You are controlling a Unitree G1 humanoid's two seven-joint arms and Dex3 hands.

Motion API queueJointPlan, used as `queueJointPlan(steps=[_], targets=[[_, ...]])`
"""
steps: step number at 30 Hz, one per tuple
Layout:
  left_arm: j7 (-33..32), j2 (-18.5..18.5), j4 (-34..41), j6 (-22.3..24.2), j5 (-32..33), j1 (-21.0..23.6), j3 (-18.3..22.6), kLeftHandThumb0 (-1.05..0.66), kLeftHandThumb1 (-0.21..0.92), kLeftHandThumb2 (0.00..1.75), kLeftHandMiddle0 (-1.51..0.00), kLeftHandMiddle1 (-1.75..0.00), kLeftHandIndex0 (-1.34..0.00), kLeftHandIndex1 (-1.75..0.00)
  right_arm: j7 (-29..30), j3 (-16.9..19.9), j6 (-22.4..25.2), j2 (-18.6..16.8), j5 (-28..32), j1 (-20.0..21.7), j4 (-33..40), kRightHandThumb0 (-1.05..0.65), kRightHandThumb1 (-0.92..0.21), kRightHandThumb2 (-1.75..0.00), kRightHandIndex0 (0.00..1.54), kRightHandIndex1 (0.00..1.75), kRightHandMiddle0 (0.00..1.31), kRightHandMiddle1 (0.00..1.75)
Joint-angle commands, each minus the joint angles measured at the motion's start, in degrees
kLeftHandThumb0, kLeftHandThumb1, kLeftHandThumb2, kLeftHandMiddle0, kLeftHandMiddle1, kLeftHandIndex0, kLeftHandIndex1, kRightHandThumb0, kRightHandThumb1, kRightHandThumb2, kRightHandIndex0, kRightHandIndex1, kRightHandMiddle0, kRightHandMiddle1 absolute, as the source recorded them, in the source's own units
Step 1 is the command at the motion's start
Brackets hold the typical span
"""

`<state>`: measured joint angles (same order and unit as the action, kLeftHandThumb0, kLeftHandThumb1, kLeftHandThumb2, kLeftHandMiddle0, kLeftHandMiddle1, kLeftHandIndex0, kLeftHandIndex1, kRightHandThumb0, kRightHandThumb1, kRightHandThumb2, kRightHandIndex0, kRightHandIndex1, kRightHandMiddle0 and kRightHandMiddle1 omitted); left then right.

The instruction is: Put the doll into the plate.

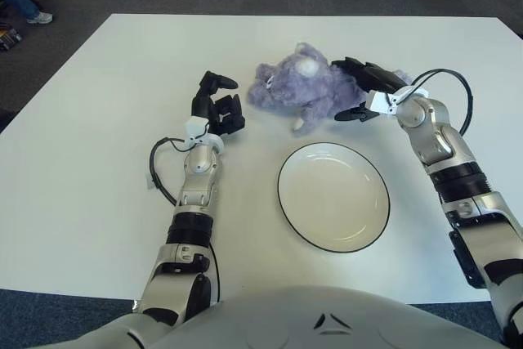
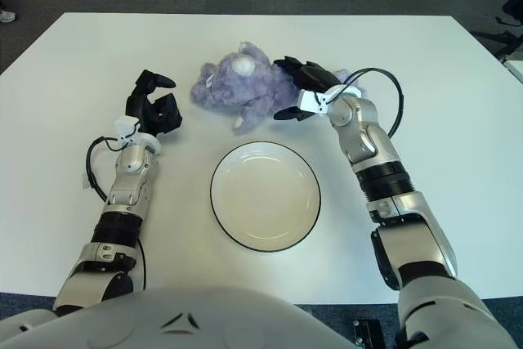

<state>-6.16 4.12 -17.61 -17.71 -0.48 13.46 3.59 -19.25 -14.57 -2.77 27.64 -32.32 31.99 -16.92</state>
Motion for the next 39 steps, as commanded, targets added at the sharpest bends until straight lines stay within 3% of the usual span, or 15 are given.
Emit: queueJointPlan(steps=[1, 8, 17, 22, 26, 36, 39], targets=[[-0.33, 0.40, -2.16, -0.35, -0.21, -5.23, -0.13, -0.42, 0.49, 1.09, -1.17, -1.75, -0.47, -1.75, -0.11, -1.26, -0.04, -0.62, -0.05, 0.36, -2.12, -0.95, -0.74, -0.37, 0.00, 0.52, 0.00, 0.40], [-0.11, 0.39, -2.21, -0.48, -0.02, -5.26, -0.14, -0.42, 0.49, 1.09, -1.17, -1.75, -0.47, -1.75, 1.23, -4.07, 0.33, -0.85, -2.54, 1.68, -5.81, -0.93, -0.76, -0.38, 0.00, 0.48, 0.00, 0.24], [0.14, 0.51, -2.36, -0.95, 0.18, -5.31, -0.26, -0.42, 0.50, 1.09, -1.17, -1.75, -0.47, -1.75, 2.59, -7.33, 3.84, -1.76, -6.94, 2.63, -7.21, -1.04, -0.81, -0.30, 0.00, 0.94, 0.00, 0.33], [0.11, 0.45, -2.47, -1.43, -0.04, -5.35, -0.40, -0.42, 0.51, 1.08, -1.16, -1.75, -0.46, -1.75, 5.66, -8.63, 7.13, -3.84, -8.97, 3.02, -9.45, -1.05, -0.80, -0.26, 0.00, 1.33, 0.00, 0.35], [0.22, 0.41, -2.39, -1.49, -0.04, -5.46, -0.51, -0.42, 0.52, 1.07, -1.16, -1.75, -0.46, -1.75, 8.36, -9.37, 9.48, -5.22, -9.85, 3.29, -11.48, -1.04, -0.78, -0.25, 0.00, 1.55, 0.00, 0.37], [0.33, 0.32, -2.34, -1.74, -0.04, -5.69, -0.79, -0.41, 0.54, 1.04, -1.13, -1.75, -0.44, -1.75, 13.07, -11.32, 14.65, -7.93, -12.03, 3.92, -14.59, -1.00, -0.74, -0.25, 0.00, 1.72, 0.00, 0.34], [0.50, 0.24, -2.54, -2.00, 0.12, -5.65, -0.78, -0.41, 0.54, 1.04, -1.13, -1.75, -0.44, -1.75, 16.79, -11.21, 15.31, -9.42, -12.28, 3.95, -16.56, -0.97, -0.72, -0.26, 0.00, 1.74, 0.00, 0.34]])
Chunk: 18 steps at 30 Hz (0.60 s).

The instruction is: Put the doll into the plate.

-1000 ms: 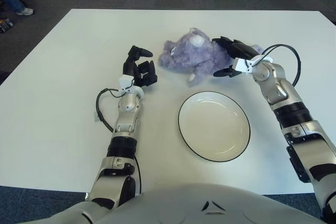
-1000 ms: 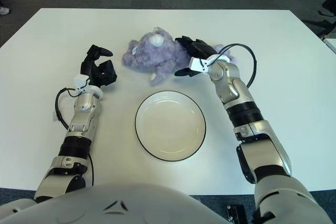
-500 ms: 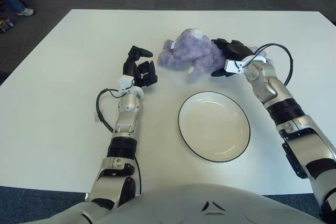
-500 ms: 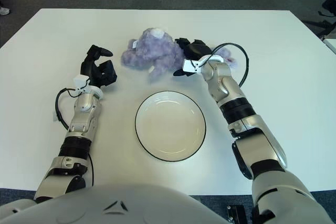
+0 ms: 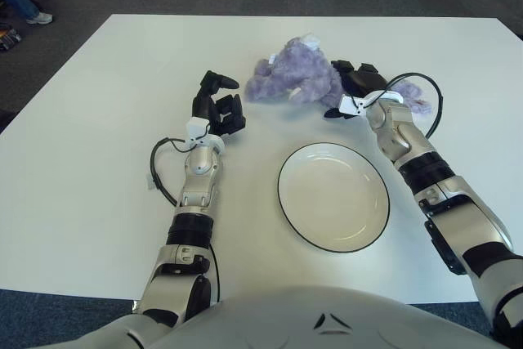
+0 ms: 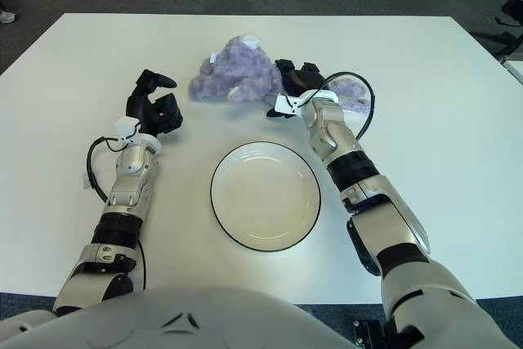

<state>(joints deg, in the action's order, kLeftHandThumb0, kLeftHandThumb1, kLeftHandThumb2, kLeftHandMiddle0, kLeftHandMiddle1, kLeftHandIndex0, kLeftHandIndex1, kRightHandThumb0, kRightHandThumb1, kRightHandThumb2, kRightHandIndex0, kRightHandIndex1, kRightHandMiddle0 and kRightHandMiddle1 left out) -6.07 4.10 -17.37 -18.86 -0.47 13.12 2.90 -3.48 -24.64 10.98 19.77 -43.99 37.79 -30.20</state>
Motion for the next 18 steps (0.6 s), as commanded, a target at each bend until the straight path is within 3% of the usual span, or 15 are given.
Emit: queueJointPlan(steps=[1, 5, 10, 12, 18], targets=[[0.38, 0.30, -2.78, -0.89, 0.09, -5.32, -0.14, -0.41, 0.54, 1.04, -1.13, -1.75, -0.44, -1.75, 1.69, -1.12, 1.57, -1.69, -0.58, -1.85, -3.60, -0.96, -0.71, -0.28, 0.00, 1.74, 0.00, 0.35], [0.41, 0.34, -2.90, -1.03, 0.21, -5.30, -0.16, -0.41, 0.54, 1.03, -1.12, -1.75, -0.44, -1.75, 7.16, -0.45, 1.71, -3.27, -0.10, -2.01, -6.05, -0.88, -0.61, -0.42, 0.00, 1.74, 0.00, 0.41], [0.43, 0.38, -3.19, -1.53, 0.20, -5.28, -0.21, -0.41, 0.54, 1.03, -1.12, -1.75, -0.44, -1.75, 12.28, 0.74, 1.97, -5.19, 1.12, -1.39, -9.99, -0.52, -0.33, -0.86, 0.00, 1.72, 0.00, 0.66], [0.44, 0.37, -3.27, -1.64, 0.22, -5.28, -0.21, -0.41, 0.54, 1.03, -1.12, -1.75, -0.44, -1.75, 13.29, 1.01, 2.07, -5.62, 1.46, -1.18, -10.82, -0.43, -0.28, -0.93, 0.00, 1.72, 0.00, 0.73], [0.38, 0.32, -3.52, -1.94, 0.22, -5.26, -0.19, -0.41, 0.54, 1.03, -1.12, -1.75, -0.44, -1.75, 15.06, 1.62, 3.21, -6.72, 2.09, -0.86, -12.27, -0.14, -0.17, -1.18, 0.03, 1.74, 0.00, 1.20]])
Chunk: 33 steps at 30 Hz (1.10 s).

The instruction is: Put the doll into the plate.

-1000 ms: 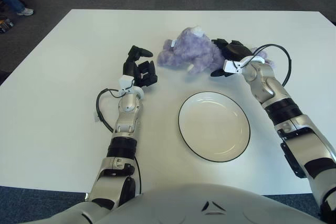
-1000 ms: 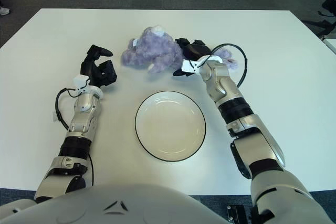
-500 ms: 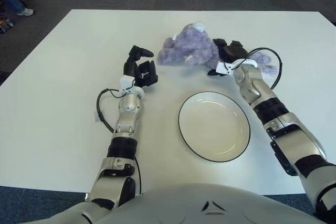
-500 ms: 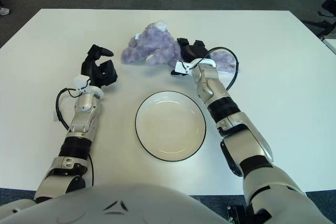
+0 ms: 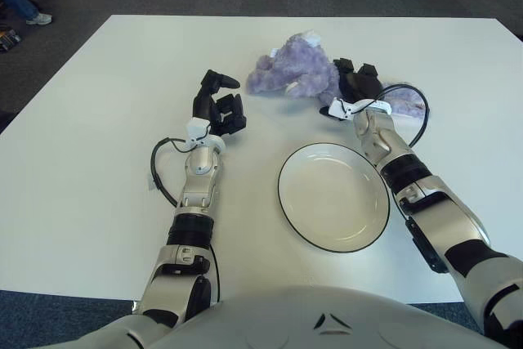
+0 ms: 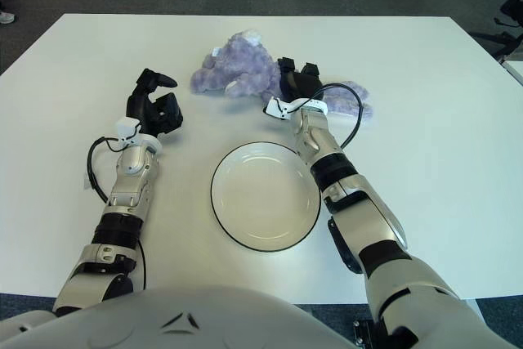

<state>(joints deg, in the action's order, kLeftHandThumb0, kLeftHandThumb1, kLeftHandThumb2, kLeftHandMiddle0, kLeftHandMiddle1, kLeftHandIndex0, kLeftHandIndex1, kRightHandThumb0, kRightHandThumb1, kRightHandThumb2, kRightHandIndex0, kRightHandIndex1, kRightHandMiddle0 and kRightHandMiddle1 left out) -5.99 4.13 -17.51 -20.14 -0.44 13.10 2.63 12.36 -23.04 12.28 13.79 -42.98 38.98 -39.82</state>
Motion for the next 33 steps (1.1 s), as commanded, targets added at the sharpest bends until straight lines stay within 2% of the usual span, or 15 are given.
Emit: queueJointPlan(steps=[1, 2, 5, 11, 13, 18, 25, 33], targets=[[0.31, 0.28, -3.40, -0.66, 0.20, -5.23, 0.07, -0.41, 0.55, 1.03, -1.12, -1.75, -0.44, -1.75, -0.53, -0.04, 2.16, -0.80, 0.97, -2.06, -2.73, -0.10, -0.17, -1.21, 0.08, 1.74, 0.00, 1.30], [0.31, 0.27, -3.42, -0.67, 0.20, -5.23, 0.07, -0.41, 0.55, 1.03, -1.12, -1.75, -0.43, -1.75, -0.35, -0.09, 2.31, -0.83, 0.91, -2.05, -2.79, 0.09, -0.28, -1.17, 0.22, 1.74, 0.00, 1.42], [0.40, 0.22, -3.47, -0.72, 0.25, -5.23, 0.05, -0.41, 0.55, 1.03, -1.12, -1.75, -0.43, -1.75, 0.17, -0.38, 2.51, -0.69, 0.57, -2.24, -2.60, 0.31, -0.39, -1.15, 0.40, 1.75, 0.00, 1.63], [0.48, 0.15, -3.59, -0.67, 0.26, -5.06, 0.02, -0.41, 0.55, 1.02, -1.12, -1.75, -0.43, -1.75, -0.59, 0.30, 1.15, -0.01, 1.88, -3.06, -0.97, 0.42, -0.40, -1.20, 0.52, 1.75, 0.17, 1.73], [0.48, 0.11, -3.58, -0.67, 0.22, -5.08, 0.00, -0.41, 0.55, 1.02, -1.12, -1.75, -0.43, -1.75, -1.09, 1.06, 0.09, 0.33, 3.07, -3.55, -0.12, 0.22, -0.36, -1.24, 0.58, 1.68, 0.29, 1.74], [0.54, 0.01, -3.57, -0.55, 0.17, -5.11, -0.02, -0.41, 0.55, 1.02, -1.12, -1.75, -0.43, -1.75, -1.15, 2.19, -1.30, 0.99, 4.71, -4.29, 1.14, 0.04, -0.21, -1.34, 0.74, 1.46, 0.54, 1.75], [0.90, -0.21, -3.70, -0.66, 0.36, -5.06, 0.05, -0.41, 0.55, 1.02, -1.11, -1.75, -0.43, -1.75, 1.14, 3.96, -2.62, 0.74, 6.25, -5.08, 1.76, 0.01, -0.07, -1.47, 0.87, 1.33, 0.70, 1.75], [1.12, -0.35, -3.90, -0.73, 0.46, -4.95, 0.10, -0.41, 0.55, 1.02, -1.11, -1.75, -0.43, -1.75, 3.10, 6.52, -5.39, 0.32, 9.16, -5.90, 1.94, 0.00, 0.04, -1.56, 0.97, 1.27, 0.78, 1.75]])
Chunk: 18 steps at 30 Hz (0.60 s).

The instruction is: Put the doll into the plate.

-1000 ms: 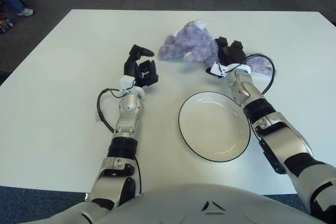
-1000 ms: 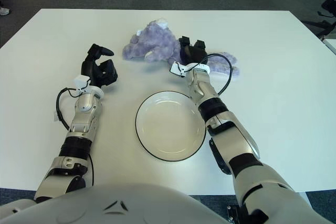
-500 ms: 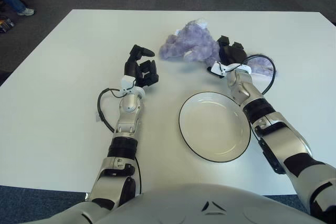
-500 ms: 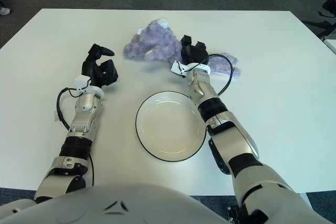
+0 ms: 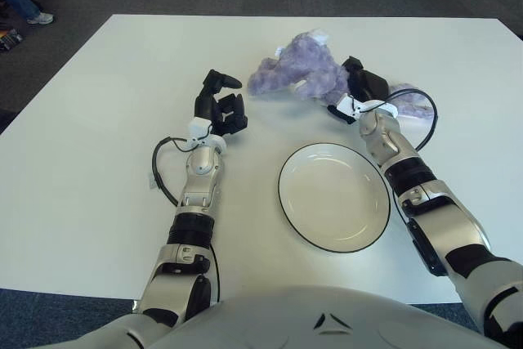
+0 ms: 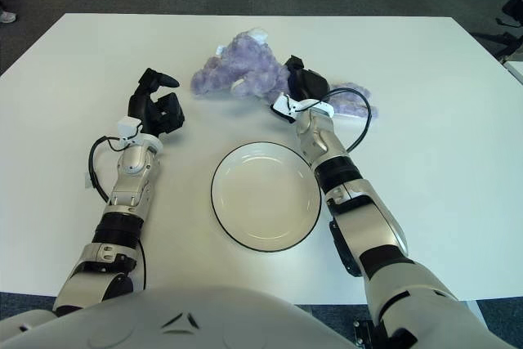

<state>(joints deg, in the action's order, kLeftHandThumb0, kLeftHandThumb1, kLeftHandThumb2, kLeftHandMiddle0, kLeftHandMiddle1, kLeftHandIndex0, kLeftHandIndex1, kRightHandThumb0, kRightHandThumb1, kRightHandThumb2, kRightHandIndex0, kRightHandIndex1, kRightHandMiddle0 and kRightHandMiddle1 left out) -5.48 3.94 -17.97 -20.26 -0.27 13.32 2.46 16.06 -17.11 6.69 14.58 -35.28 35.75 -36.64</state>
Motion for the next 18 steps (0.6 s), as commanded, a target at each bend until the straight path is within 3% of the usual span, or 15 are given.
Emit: queueJointPlan(steps=[1, 18], targets=[[0.64, -0.18, -3.44, -0.48, 0.34, -5.14, 0.30, -0.41, 0.55, 1.02, -1.11, -1.75, -0.43, -1.75, -0.35, 0.90, 0.02, -0.55, 1.81, -2.77, -1.16, 0.00, 0.04, -1.56, 0.97, 1.26, 0.78, 1.75], [1.04, -0.43, -3.88, -0.14, 0.41, -4.92, 0.47, -0.41, 0.55, 1.02, -1.11, -1.75, -0.43, -1.75, -1.46, 5.35, 0.09, -1.37, 7.27, -4.21, 1.61, 0.00, 0.08, -1.60, 1.01, 1.23, 0.82, 1.75]])
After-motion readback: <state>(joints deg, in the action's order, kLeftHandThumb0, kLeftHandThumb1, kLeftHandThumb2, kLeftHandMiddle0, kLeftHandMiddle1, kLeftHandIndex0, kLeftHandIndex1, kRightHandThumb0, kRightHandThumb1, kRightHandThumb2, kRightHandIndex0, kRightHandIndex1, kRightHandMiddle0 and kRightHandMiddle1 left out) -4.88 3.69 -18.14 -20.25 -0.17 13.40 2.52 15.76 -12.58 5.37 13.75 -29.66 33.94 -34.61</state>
